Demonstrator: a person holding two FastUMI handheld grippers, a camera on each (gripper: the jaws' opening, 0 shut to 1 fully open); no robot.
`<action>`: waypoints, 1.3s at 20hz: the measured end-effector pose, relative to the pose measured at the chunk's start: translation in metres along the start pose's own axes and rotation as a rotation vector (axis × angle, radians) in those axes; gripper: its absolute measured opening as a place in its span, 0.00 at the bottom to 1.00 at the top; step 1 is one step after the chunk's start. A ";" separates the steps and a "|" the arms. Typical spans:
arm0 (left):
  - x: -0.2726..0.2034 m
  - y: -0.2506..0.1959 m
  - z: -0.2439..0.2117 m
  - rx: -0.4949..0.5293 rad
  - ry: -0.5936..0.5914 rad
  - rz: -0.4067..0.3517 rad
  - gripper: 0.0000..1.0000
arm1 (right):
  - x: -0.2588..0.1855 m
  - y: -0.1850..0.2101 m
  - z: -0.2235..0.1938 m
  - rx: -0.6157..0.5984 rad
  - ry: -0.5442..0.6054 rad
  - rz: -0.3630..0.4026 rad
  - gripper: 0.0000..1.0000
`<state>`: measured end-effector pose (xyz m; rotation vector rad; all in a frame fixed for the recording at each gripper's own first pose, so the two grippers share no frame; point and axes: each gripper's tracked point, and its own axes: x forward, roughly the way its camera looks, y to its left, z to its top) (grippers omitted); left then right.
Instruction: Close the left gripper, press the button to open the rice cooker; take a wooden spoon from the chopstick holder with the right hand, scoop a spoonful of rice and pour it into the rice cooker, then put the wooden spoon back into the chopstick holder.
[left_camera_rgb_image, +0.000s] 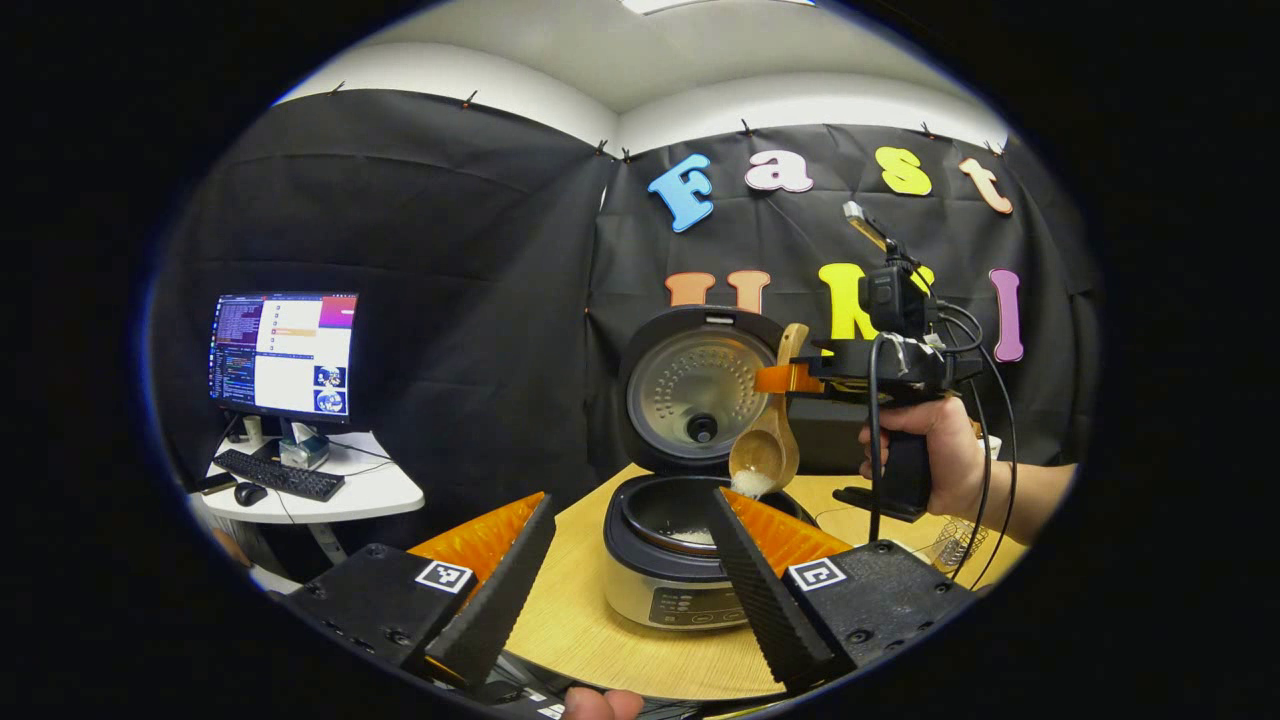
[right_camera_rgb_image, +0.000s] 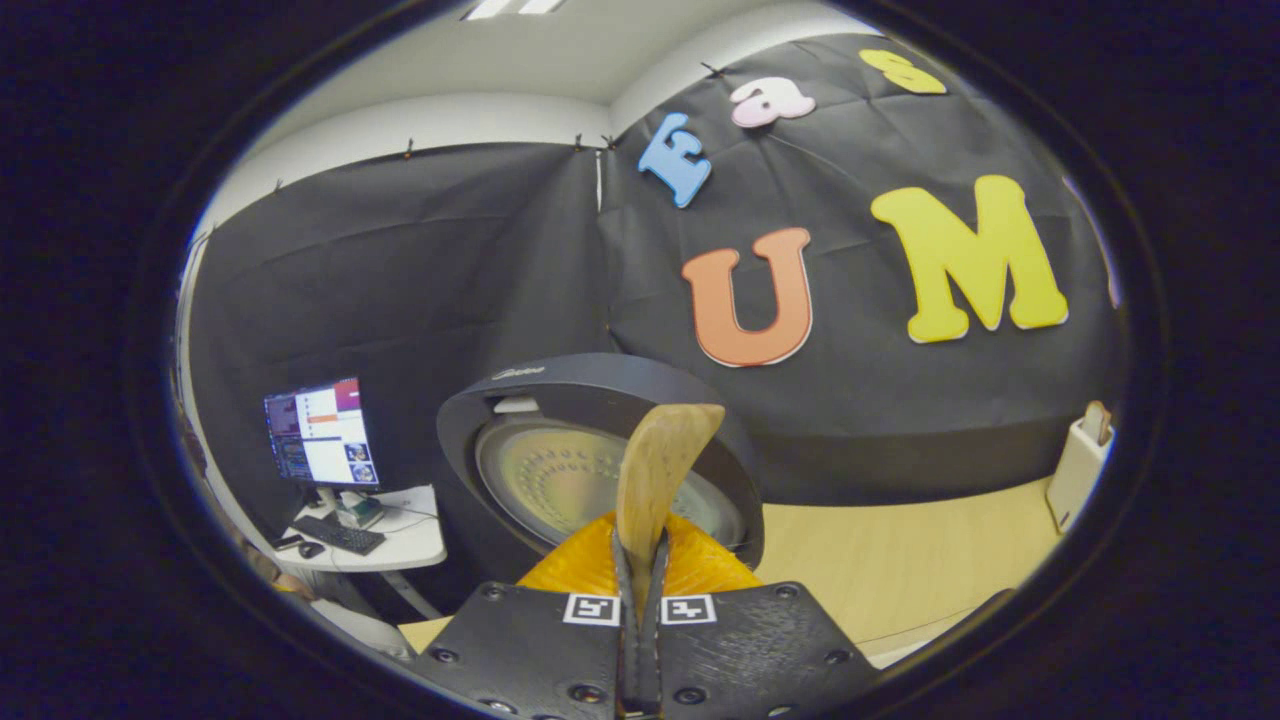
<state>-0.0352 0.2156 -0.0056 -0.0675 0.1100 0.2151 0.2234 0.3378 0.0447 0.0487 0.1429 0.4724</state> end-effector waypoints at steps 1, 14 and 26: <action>-0.001 -0.001 0.000 0.002 -0.001 -0.006 0.98 | 0.000 0.002 0.002 -0.028 -0.009 -0.005 0.00; -0.008 -0.016 0.006 0.011 -0.025 -0.086 0.98 | -0.010 0.039 0.012 -0.474 -0.065 -0.036 0.00; -0.008 -0.016 0.009 -0.014 -0.036 -0.094 0.98 | -0.035 0.015 0.030 -0.183 -0.101 -0.019 0.00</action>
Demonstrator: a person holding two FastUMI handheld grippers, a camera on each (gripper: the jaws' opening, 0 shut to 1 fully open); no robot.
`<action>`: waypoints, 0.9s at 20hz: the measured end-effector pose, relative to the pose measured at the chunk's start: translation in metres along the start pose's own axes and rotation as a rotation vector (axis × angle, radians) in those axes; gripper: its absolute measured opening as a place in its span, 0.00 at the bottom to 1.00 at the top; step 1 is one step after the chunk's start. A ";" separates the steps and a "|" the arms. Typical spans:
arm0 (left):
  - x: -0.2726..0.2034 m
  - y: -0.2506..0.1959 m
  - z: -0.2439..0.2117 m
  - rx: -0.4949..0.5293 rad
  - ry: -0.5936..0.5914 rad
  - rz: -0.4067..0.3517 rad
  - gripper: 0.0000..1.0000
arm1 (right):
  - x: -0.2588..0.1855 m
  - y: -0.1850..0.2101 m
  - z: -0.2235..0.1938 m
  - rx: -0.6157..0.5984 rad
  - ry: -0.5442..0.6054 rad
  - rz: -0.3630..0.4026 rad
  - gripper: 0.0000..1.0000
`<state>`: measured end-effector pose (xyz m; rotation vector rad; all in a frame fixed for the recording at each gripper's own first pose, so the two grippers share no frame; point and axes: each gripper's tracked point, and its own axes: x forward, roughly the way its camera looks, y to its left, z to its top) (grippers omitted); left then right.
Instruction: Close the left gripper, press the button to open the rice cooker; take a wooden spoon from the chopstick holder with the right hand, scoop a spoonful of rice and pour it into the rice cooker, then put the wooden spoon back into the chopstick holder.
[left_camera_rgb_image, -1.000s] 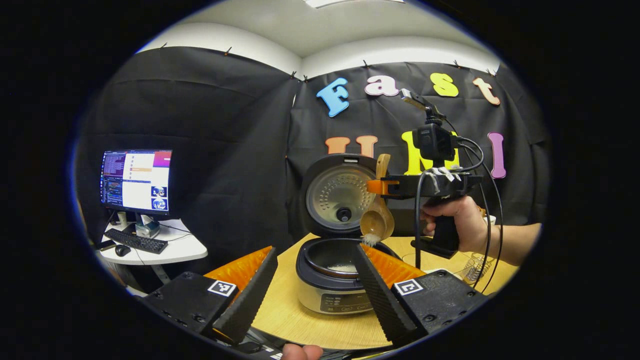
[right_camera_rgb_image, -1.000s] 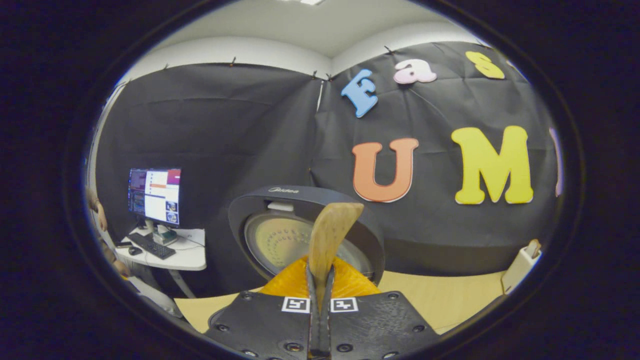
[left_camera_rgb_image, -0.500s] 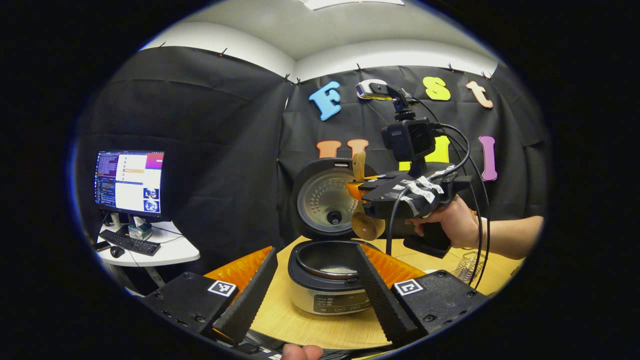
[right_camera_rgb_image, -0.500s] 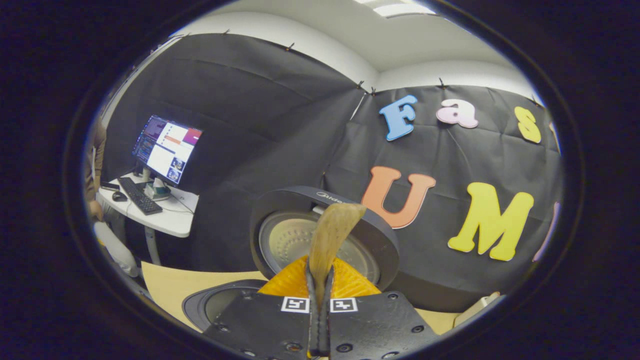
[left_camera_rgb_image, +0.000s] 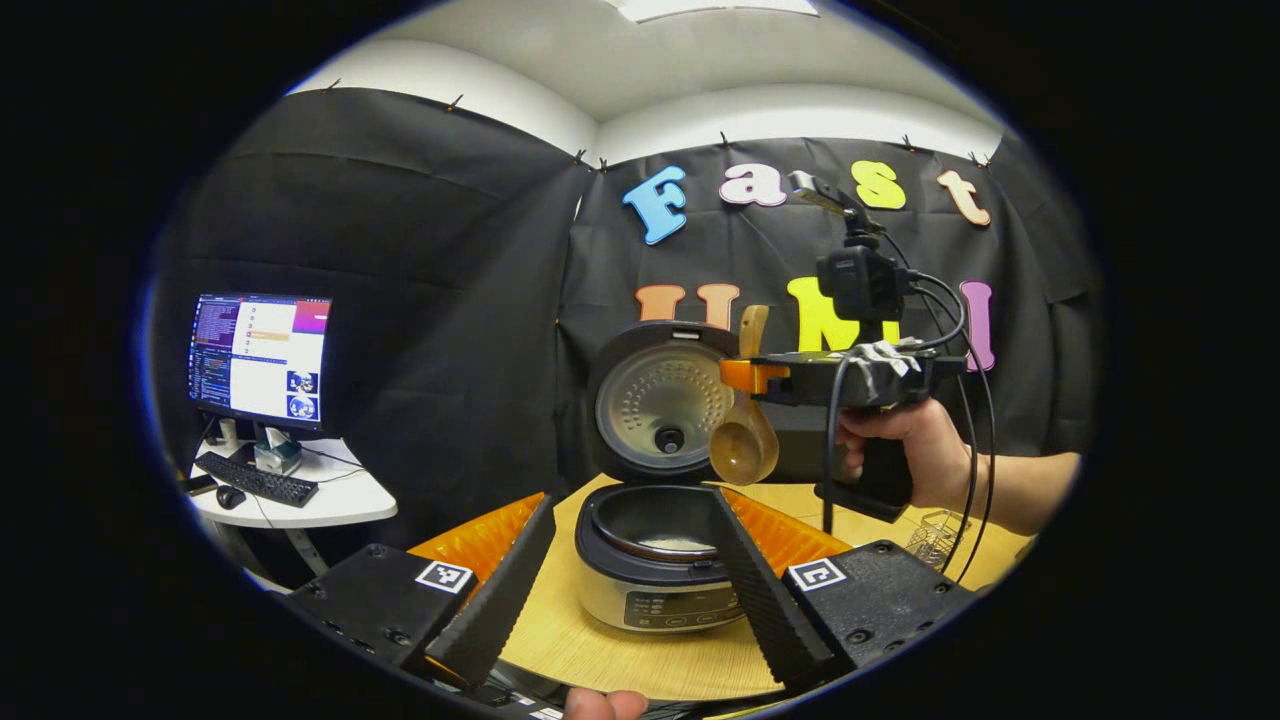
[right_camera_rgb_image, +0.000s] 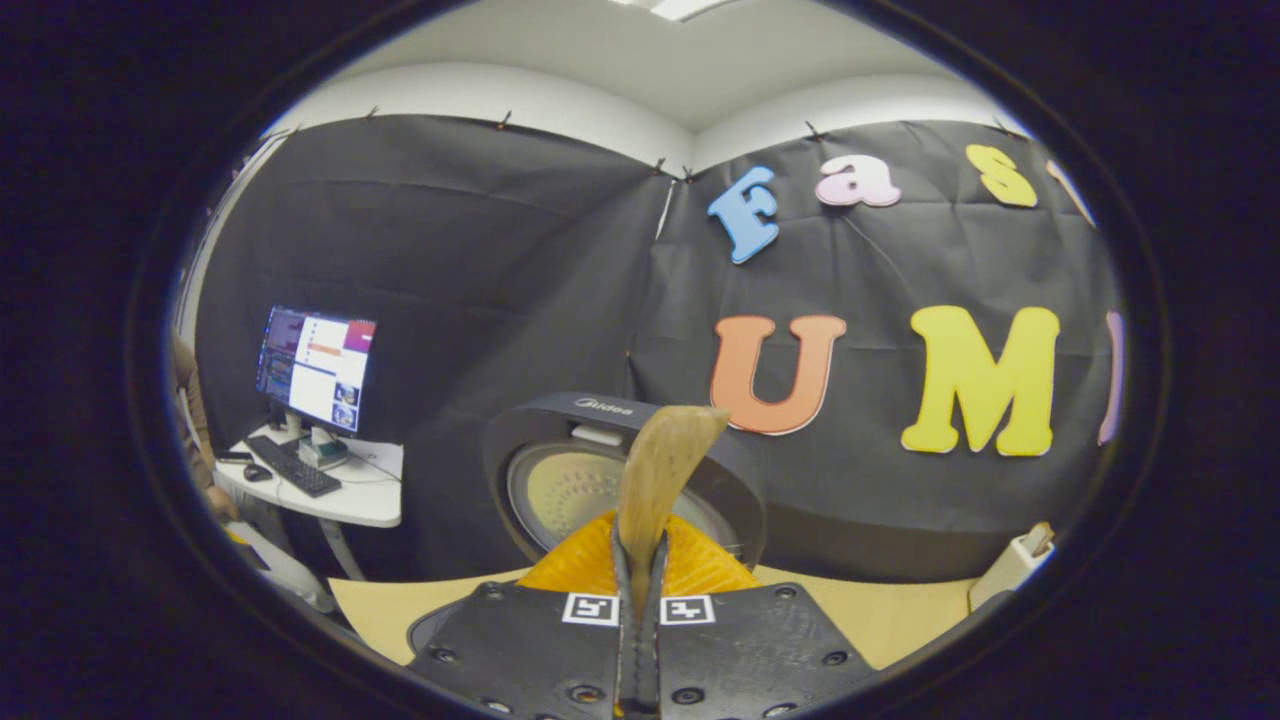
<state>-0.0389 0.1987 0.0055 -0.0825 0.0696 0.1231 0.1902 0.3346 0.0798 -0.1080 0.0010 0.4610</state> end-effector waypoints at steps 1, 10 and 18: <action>0.000 -0.002 -0.002 -0.001 0.007 -0.003 0.98 | -0.005 -0.005 0.003 0.037 -0.011 0.000 0.00; -0.002 -0.044 0.003 0.015 0.003 -0.095 0.98 | -0.081 -0.125 0.004 0.295 -0.017 -0.134 0.00; -0.005 -0.069 0.014 0.059 -0.041 -0.126 0.98 | -0.181 -0.272 -0.038 0.416 -0.012 -0.406 0.00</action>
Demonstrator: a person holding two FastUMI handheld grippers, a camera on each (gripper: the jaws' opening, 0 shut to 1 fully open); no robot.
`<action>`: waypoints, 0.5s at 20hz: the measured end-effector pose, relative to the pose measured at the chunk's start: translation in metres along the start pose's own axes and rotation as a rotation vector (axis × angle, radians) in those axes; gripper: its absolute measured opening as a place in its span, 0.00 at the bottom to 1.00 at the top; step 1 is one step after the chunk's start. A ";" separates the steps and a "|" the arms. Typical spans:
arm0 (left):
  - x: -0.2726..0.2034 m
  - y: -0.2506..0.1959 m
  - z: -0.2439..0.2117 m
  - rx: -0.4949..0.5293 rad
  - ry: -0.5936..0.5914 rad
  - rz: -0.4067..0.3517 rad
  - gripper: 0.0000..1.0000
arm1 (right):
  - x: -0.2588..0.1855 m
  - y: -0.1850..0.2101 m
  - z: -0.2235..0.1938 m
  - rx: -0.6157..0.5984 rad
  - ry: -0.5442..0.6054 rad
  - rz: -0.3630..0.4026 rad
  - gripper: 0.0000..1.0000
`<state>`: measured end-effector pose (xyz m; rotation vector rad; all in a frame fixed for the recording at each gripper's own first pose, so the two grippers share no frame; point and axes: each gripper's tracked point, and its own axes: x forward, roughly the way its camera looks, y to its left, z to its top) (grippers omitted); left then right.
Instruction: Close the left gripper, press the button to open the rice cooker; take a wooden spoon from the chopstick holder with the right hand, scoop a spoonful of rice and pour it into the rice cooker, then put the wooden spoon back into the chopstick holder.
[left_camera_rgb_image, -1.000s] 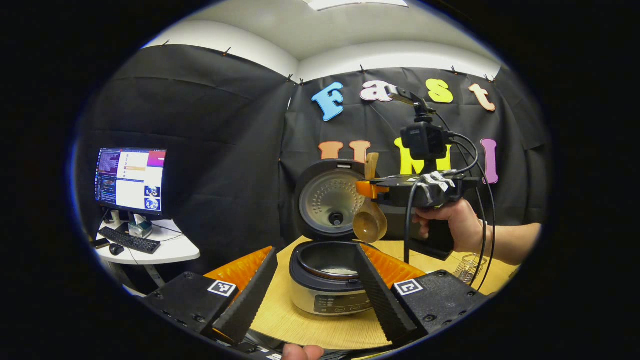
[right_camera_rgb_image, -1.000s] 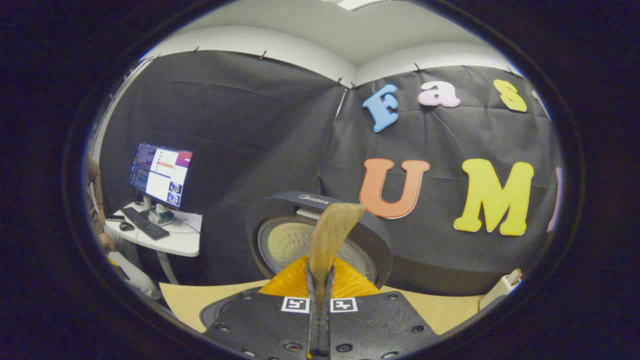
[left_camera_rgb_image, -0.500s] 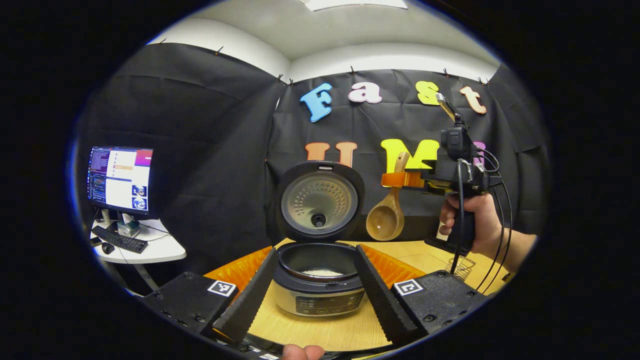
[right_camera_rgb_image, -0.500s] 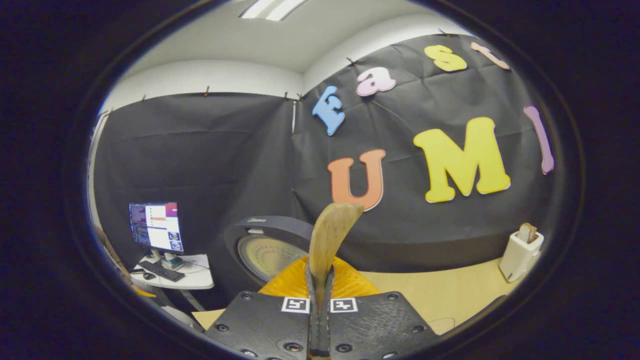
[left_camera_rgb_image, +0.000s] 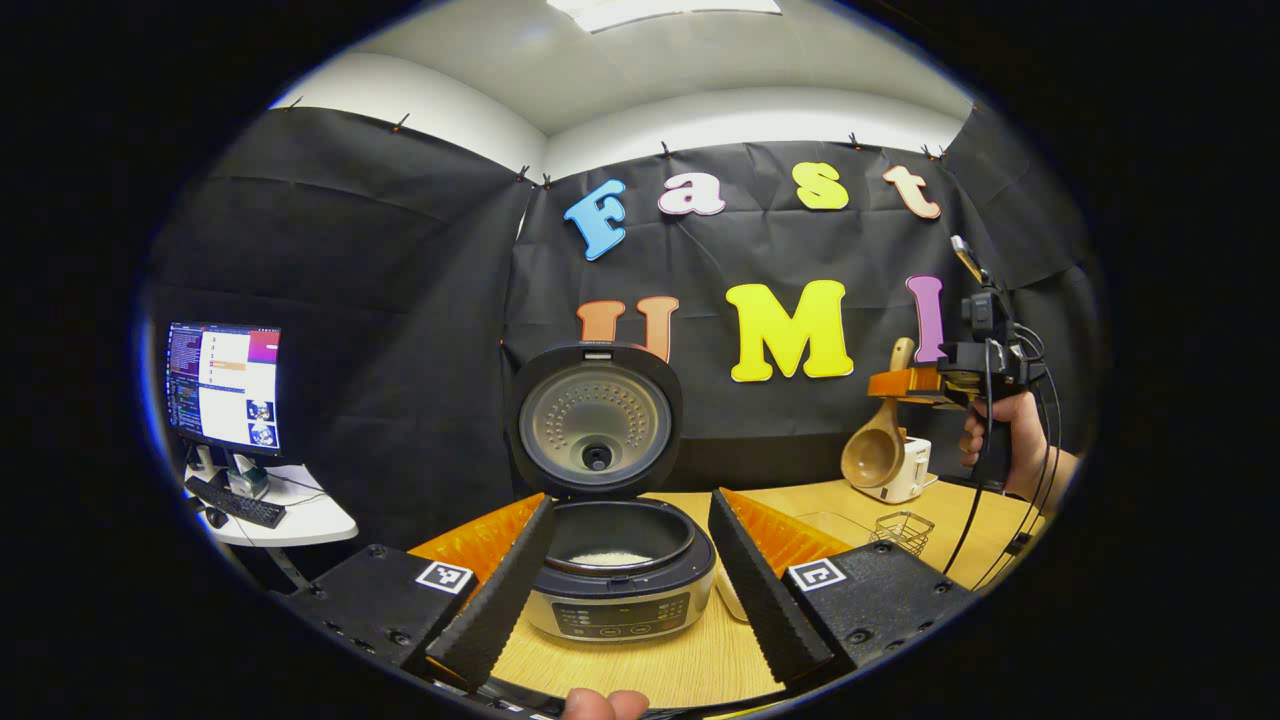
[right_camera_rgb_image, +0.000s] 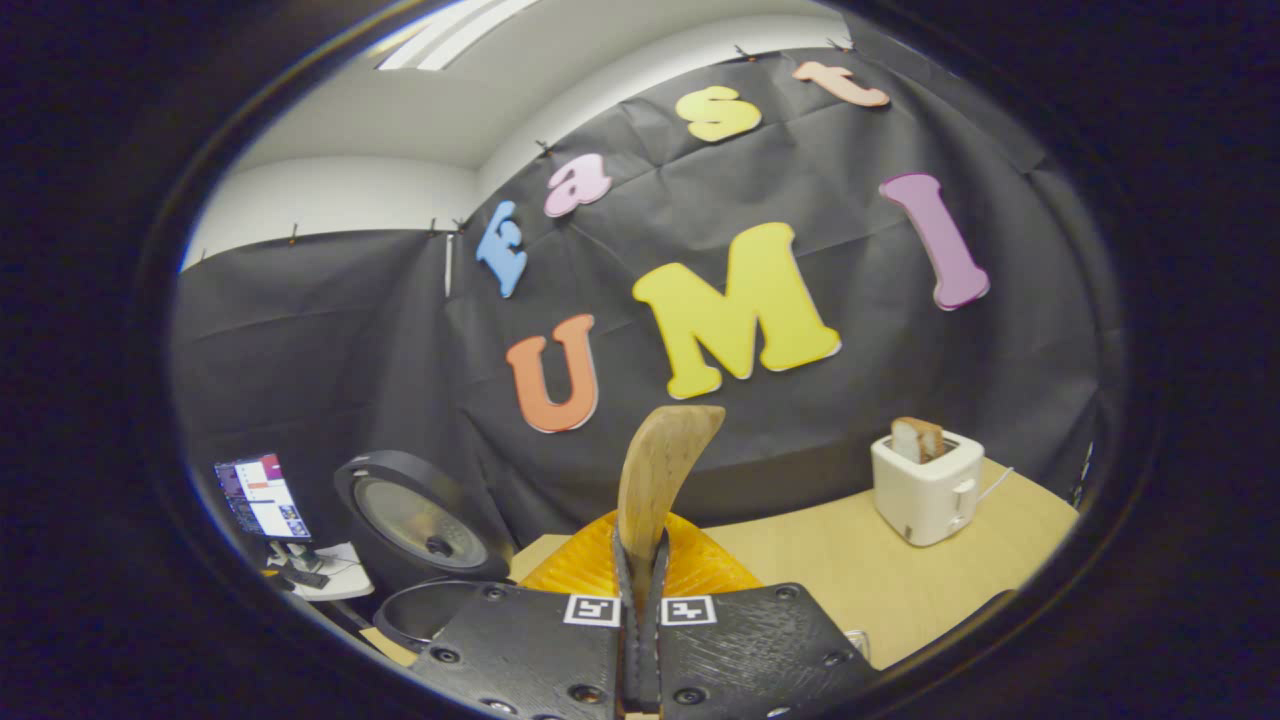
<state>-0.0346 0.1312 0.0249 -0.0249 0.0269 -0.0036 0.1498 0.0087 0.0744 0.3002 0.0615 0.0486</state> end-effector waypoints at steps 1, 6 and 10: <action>0.001 -0.002 0.000 -0.002 -0.001 -0.005 0.98 | -0.004 -0.019 0.001 0.016 -0.004 -0.036 0.00; 0.004 -0.009 -0.002 -0.002 0.011 -0.010 0.98 | -0.022 -0.086 -0.014 0.019 -0.033 -0.167 0.00; 0.005 -0.008 -0.005 -0.019 0.018 -0.010 0.98 | -0.027 -0.116 -0.041 -0.022 -0.052 -0.252 0.00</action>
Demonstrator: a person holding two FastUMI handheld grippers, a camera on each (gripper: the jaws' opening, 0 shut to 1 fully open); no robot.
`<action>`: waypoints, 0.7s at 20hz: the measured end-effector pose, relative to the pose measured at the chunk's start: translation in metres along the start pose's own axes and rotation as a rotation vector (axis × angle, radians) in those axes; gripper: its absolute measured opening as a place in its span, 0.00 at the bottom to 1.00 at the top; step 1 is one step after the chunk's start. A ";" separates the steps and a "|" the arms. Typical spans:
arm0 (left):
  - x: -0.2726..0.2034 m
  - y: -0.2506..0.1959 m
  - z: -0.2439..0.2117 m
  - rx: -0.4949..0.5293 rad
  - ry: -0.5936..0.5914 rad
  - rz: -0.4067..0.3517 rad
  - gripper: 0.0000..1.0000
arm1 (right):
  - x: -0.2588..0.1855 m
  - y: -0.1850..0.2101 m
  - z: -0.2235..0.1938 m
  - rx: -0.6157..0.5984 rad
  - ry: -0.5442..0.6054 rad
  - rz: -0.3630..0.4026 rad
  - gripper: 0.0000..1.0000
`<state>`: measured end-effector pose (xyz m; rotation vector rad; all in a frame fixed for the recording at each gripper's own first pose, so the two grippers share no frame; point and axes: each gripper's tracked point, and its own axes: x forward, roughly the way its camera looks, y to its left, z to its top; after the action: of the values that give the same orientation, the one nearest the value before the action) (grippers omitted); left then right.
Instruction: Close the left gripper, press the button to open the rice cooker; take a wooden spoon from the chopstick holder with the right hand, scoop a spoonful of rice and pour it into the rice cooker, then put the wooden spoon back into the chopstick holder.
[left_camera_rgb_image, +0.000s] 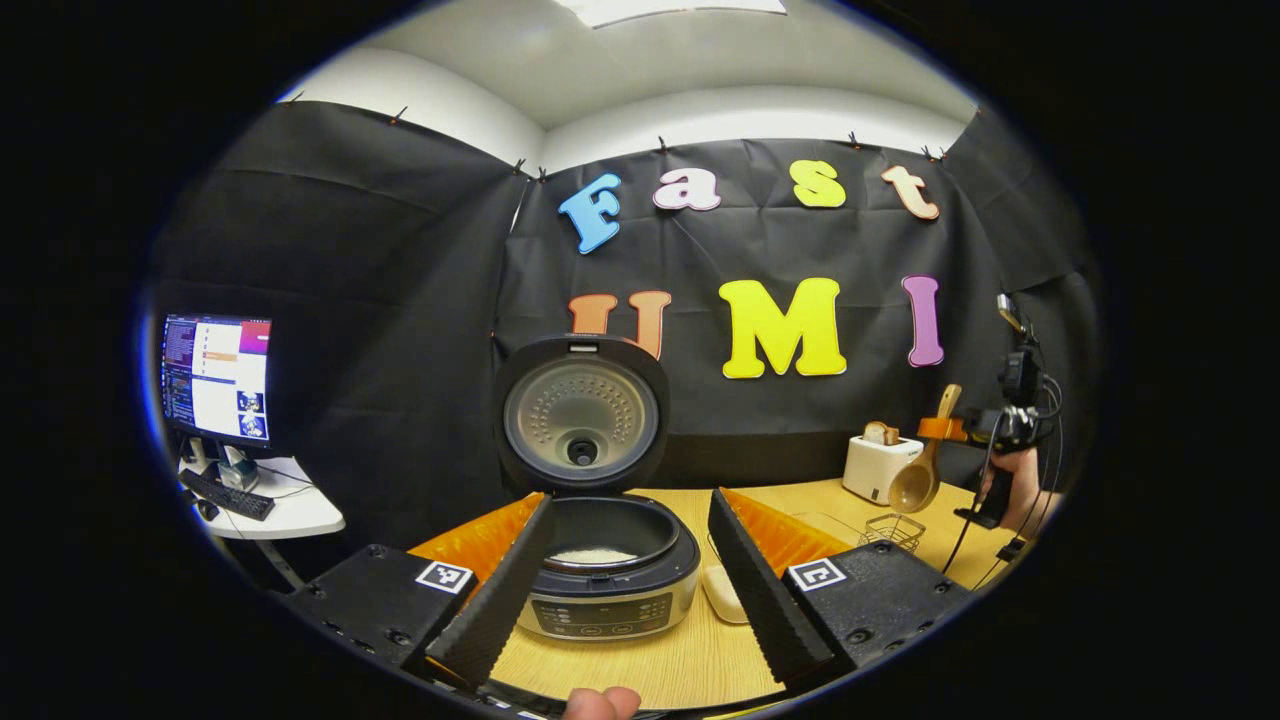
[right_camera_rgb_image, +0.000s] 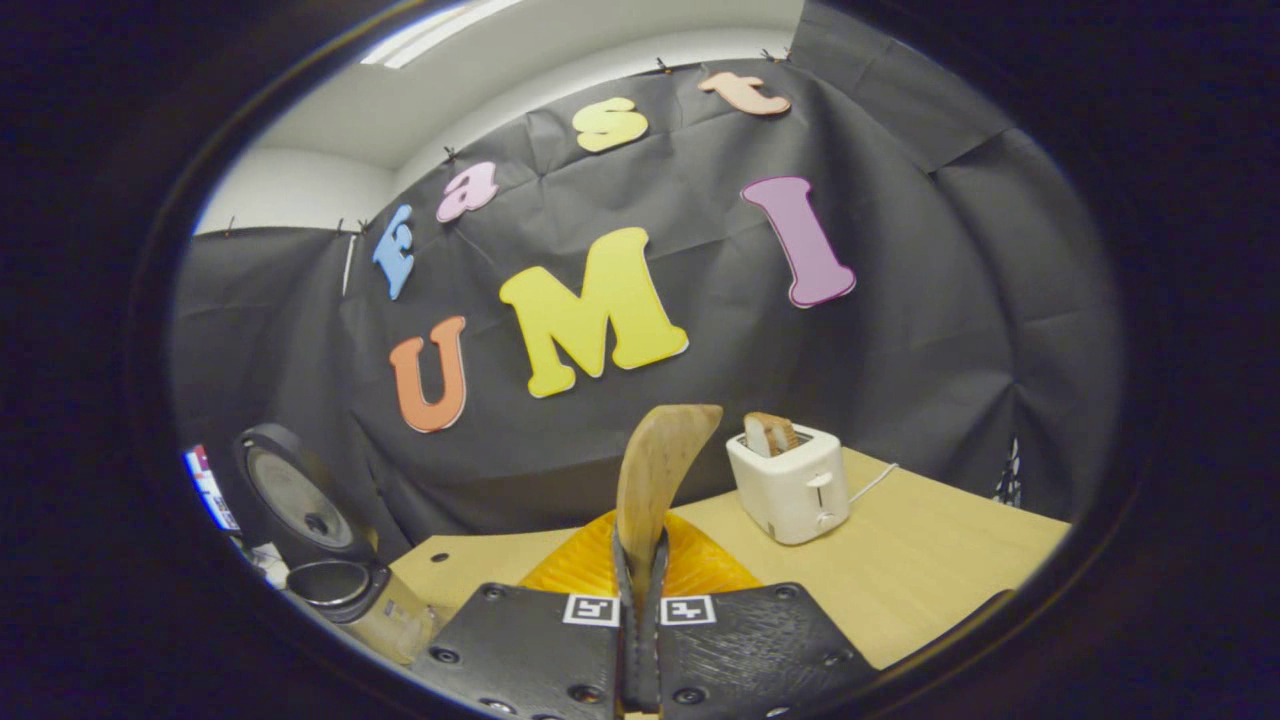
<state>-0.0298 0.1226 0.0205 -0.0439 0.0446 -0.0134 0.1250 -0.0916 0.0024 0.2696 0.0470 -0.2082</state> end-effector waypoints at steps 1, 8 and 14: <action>0.000 0.001 0.000 0.001 0.001 0.005 0.98 | 0.004 -0.003 -0.007 0.003 0.011 -0.011 0.00; 0.003 0.009 -0.007 -0.015 0.022 0.022 0.98 | 0.016 -0.008 -0.060 -0.031 0.059 -0.034 0.00; 0.004 0.011 -0.006 -0.020 0.017 0.030 0.98 | 0.023 -0.014 -0.083 -0.006 0.082 -0.039 0.00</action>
<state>-0.0260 0.1330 0.0143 -0.0630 0.0623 0.0168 0.1434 -0.0871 -0.0831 0.2711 0.1342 -0.2357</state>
